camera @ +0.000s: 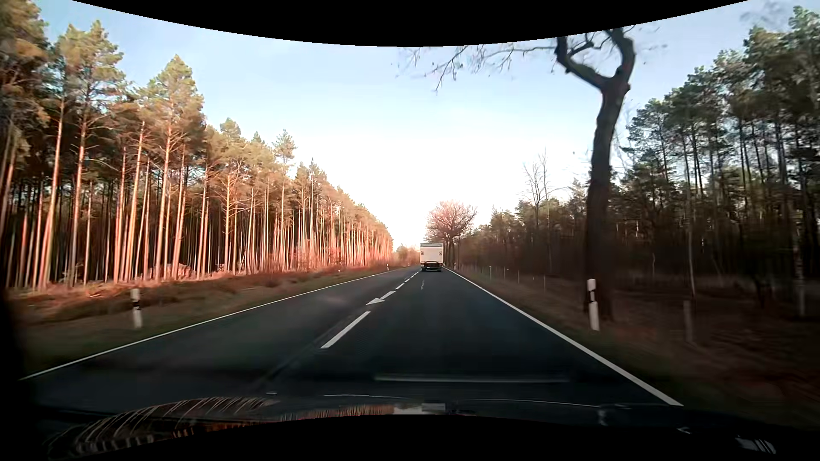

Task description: Follow the waypoints while adhering to traffic rules and regulations

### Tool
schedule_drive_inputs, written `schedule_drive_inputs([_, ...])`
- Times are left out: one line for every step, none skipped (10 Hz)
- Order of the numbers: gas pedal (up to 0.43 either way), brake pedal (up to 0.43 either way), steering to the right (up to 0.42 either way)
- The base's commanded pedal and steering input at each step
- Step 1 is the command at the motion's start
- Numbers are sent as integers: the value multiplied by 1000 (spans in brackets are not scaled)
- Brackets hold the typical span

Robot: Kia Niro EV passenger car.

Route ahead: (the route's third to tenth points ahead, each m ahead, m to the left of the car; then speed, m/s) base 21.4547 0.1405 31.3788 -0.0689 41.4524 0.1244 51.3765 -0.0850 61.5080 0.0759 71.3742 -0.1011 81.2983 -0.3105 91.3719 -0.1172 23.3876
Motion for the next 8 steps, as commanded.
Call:
schedule_drive_inputs([157, 0, 0])
schedule_drive_inputs([157, 0, 0])
schedule_drive_inputs([157, 0, 0])
schedule_drive_inputs([157, 0, 0])
schedule_drive_inputs([157, 0, 0])
schedule_drive_inputs([157, 0, 0])
schedule_drive_inputs([157, 0, 0])
schedule_drive_inputs([157, 0, 0])
